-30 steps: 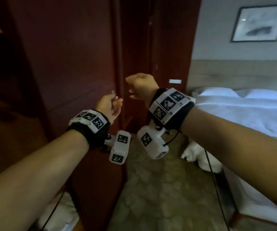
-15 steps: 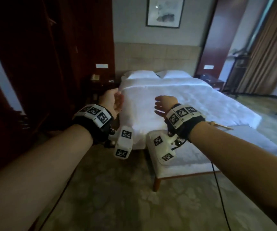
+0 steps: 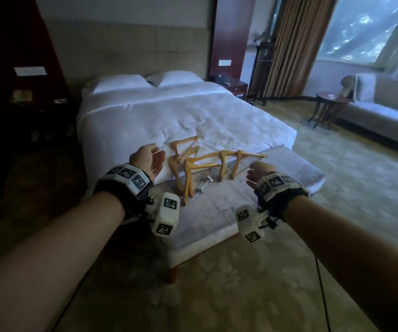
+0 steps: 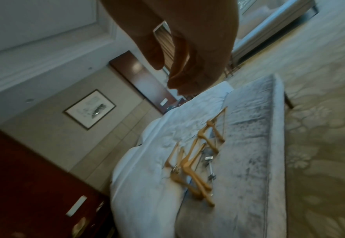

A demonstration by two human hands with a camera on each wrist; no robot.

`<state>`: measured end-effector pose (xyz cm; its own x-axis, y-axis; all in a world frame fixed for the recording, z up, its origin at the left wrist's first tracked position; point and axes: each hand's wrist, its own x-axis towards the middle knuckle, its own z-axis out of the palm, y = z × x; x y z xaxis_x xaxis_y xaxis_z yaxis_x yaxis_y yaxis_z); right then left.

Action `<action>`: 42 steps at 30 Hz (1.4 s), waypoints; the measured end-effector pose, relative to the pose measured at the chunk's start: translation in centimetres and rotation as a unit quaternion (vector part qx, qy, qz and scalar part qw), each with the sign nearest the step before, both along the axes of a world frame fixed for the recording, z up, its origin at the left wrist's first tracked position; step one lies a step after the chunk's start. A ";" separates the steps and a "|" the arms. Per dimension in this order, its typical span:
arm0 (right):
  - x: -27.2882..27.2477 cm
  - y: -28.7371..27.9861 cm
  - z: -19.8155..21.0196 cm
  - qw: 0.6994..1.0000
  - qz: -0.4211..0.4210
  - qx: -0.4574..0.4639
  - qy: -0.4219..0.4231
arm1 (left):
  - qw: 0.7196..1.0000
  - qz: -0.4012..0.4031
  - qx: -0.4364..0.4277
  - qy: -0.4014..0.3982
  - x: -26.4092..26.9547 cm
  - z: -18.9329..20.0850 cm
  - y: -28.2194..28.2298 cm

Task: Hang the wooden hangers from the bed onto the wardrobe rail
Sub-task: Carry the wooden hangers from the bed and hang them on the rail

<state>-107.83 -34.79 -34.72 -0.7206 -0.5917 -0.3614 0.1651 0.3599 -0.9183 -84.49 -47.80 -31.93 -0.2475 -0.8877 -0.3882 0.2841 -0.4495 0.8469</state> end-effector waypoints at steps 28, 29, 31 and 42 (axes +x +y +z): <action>-43.1 -32.6 -24.1 0.978 -0.028 0.193 -0.077 | 0.982 -0.022 0.116 -0.145 -45.2 -22.3 -31.2; -43.7 -33.6 -25.6 0.977 -0.021 0.200 -0.077 | 0.981 -0.022 0.117 -0.157 -45.8 -23.8 -32.1; -44.4 -35.2 -28.5 0.976 -0.016 0.203 -0.081 | 0.977 -0.014 0.122 -0.175 -46.7 -27.2 -33.5; -45.4 -41.6 -45.3 0.980 0.055 0.185 -0.057 | 0.965 -0.053 0.171 -0.191 -49.9 -43.6 -36.0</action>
<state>-153.24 -76.37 -80.01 -0.6018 -0.4773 -0.6403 0.2006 0.6858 -0.6996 -134.44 -83.79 -75.50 -0.1112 -0.6692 -0.7347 -0.0828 -0.7305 0.6779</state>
